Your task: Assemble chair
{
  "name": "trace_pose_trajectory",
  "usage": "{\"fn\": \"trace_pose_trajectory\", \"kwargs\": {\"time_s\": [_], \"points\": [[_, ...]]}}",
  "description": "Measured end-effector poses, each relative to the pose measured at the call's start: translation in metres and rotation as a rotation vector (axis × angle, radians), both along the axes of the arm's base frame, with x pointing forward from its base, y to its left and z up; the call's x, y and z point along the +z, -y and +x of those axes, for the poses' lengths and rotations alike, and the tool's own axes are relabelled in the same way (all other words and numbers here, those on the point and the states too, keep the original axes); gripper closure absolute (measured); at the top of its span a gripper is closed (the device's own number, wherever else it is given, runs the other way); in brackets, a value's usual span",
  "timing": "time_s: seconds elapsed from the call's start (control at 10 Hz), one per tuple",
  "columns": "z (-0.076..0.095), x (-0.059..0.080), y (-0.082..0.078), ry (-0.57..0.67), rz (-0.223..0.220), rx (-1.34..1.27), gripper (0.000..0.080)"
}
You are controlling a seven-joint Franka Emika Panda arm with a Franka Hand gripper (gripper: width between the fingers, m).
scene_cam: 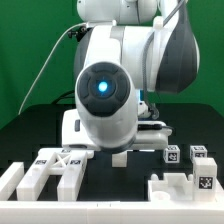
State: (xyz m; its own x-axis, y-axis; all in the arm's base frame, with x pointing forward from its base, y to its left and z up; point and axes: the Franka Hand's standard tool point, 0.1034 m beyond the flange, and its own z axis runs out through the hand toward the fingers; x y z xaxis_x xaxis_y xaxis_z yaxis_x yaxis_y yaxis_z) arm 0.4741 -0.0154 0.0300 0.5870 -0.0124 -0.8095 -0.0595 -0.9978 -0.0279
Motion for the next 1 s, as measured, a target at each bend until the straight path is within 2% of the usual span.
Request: {"fn": "trace_pose_trajectory", "kwargs": {"time_s": [0.4, 0.6, 0.7, 0.8, 0.9, 1.0], "points": [[-0.024, -0.019, -0.006, -0.046, -0.030, -0.020, 0.0151], [-0.025, -0.021, -0.008, -0.052, -0.043, -0.028, 0.0151], [-0.025, -0.021, -0.008, -0.052, -0.044, -0.029, 0.0255], [-0.025, -0.021, -0.008, -0.052, -0.044, -0.029, 0.0390], [-0.025, -0.021, -0.008, -0.052, -0.044, -0.029, 0.0390], [-0.025, -0.021, -0.008, -0.051, -0.044, -0.029, 0.0515]]}}
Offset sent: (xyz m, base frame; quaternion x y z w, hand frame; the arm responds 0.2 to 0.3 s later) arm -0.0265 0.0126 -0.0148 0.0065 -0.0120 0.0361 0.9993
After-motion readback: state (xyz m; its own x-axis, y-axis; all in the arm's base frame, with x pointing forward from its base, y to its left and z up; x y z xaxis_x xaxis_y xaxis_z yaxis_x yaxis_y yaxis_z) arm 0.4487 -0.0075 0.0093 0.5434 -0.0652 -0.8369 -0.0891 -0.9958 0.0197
